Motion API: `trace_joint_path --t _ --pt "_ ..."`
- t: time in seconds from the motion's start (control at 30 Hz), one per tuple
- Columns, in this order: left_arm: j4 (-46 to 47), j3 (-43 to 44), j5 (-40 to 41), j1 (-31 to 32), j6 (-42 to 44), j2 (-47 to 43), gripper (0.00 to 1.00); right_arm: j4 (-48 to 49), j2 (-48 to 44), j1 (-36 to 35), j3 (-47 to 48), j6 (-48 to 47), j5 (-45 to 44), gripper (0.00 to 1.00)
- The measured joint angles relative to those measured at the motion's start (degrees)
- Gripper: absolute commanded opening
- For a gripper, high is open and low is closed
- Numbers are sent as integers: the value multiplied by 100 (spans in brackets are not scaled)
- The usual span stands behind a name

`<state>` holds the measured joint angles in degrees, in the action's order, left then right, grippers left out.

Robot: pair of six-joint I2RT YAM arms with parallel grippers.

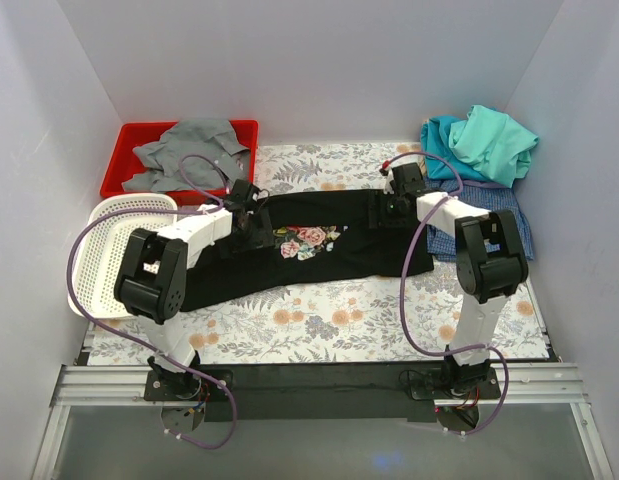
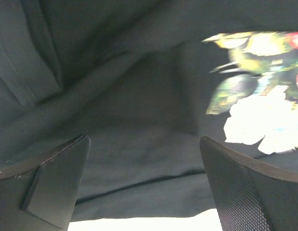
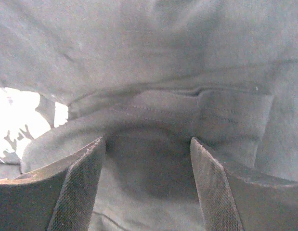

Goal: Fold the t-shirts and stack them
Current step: Fold the tshirt

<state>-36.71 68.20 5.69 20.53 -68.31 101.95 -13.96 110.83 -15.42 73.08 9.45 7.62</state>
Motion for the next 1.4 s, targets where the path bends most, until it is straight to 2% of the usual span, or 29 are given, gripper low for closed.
trace_joint_path --t 0.2,0.43,0.67,0.83,1.0,1.17,1.27,1.4 --pt "107 -446 -33 35 -192 -87 96 -245 -802 -24 -925 116 -315 78" --pt "52 -1021 -33 376 -516 -592 96 -549 -1296 -66 -1390 199 -741 78" --pt "-308 -1252 -184 1062 -916 -831 95 -901 -1357 -68 -1327 199 -1390 79" --pt "-813 -1021 -142 1189 -1060 -831 97 -1012 -1357 -68 -1049 59 -1556 79" --pt "-1611 37 885 1189 -1049 -820 98 -962 -1547 -68 -949 -155 -1307 79" --pt "-2188 1086 1856 1169 -1008 -800 98 -815 -2144 -74 -920 -232 -669 79" --pt "-2339 933 1762 1152 -1060 -887 94 -708 -2430 -90 -901 -227 -326 80" --pt "-2356 -157 1198 1222 -1360 -1493 94 -673 -2555 -122 -903 -225 -13 80"
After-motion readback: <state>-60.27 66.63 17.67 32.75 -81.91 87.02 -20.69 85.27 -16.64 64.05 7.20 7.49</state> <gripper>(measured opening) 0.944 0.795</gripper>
